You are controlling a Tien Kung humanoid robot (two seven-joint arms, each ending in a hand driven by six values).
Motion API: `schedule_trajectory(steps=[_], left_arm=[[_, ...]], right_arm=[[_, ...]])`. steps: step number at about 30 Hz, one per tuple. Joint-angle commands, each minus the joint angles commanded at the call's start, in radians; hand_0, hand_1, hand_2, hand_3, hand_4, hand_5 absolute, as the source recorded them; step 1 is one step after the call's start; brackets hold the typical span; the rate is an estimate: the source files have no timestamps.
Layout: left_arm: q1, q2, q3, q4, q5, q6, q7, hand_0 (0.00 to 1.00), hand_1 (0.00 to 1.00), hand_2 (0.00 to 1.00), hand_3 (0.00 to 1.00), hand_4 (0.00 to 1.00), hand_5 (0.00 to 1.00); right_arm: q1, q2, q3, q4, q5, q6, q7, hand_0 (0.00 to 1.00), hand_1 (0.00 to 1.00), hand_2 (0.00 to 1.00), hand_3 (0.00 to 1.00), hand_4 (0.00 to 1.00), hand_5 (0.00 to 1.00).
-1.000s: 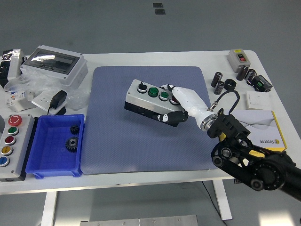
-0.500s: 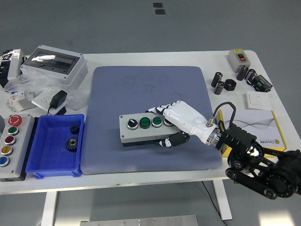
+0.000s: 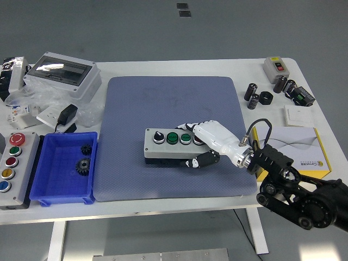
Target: Pick up the button,place it on the desk,press the button,press the button
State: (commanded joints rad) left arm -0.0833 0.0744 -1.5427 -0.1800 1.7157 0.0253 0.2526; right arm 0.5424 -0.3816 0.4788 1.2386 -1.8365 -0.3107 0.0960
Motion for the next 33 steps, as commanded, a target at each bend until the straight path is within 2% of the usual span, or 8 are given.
schedule_trajectory(steps=[1, 6, 7, 12, 13, 18, 25, 33], left_arm=[[0.000, 0.000, 0.000, 0.000, 0.000, 0.000, 0.000, 0.615, 0.519, 0.531, 0.597, 0.621, 0.220], [-0.002, -0.001, -0.001, 0.000, 0.001, 0.000, -0.001, 0.615, 0.519, 0.531, 0.597, 0.621, 0.220], [-0.002, -0.001, -0.001, 0.000, 0.002, 0.000, -0.001, 0.614, 0.518, 0.531, 0.597, 0.621, 0.222], [-0.001, 0.000, -0.004, 0.000, 0.005, 0.000, -0.001, 0.614, 0.518, 0.531, 0.597, 0.621, 0.222], [-0.001, 0.000, -0.004, 0.000, 0.005, 0.000, -0.001, 0.615, 0.518, 0.531, 0.597, 0.621, 0.222], [-0.001, 0.000, -0.006, 0.000, 0.008, 0.000, 0.000, 0.615, 0.518, 0.531, 0.597, 0.621, 0.222], [-0.002, 0.001, -0.007, 0.000, 0.011, -0.001, 0.000, 0.615, 0.518, 0.531, 0.597, 0.619, 0.225], [0.000, 0.000, -0.003, 0.000, 0.010, -0.002, 0.001, 0.614, 0.518, 0.531, 0.596, 0.616, 0.224]], right_arm=[[0.000, 0.000, 0.000, -0.001, 0.001, 0.001, -0.002, 0.599, 0.643, 0.653, 0.692, 0.249, 0.002], [0.003, 0.003, -0.004, -0.007, 0.003, 0.015, -0.018, 0.599, 0.643, 0.653, 0.692, 0.249, 0.002], [0.004, 0.003, -0.005, -0.007, 0.003, 0.017, -0.019, 0.733, 0.741, 0.813, 0.912, 0.381, 0.002], [0.004, 0.000, -0.009, -0.004, 0.007, 0.023, -0.023, 0.733, 0.741, 0.813, 0.912, 0.381, 0.002], [0.004, -0.001, -0.009, -0.003, 0.008, 0.024, -0.023, 0.891, 0.883, 0.953, 0.998, 0.489, 0.003], [0.005, -0.005, -0.009, 0.002, 0.013, 0.031, -0.025, 0.891, 0.883, 0.953, 0.998, 0.489, 0.003], [0.005, -0.017, -0.003, 0.014, 0.027, 0.047, -0.028, 0.971, 0.956, 0.998, 0.998, 0.578, 0.036], [0.012, -0.061, 0.006, 0.059, 0.084, 0.080, -0.013, 0.984, 0.964, 0.998, 0.998, 0.607, 0.061]])
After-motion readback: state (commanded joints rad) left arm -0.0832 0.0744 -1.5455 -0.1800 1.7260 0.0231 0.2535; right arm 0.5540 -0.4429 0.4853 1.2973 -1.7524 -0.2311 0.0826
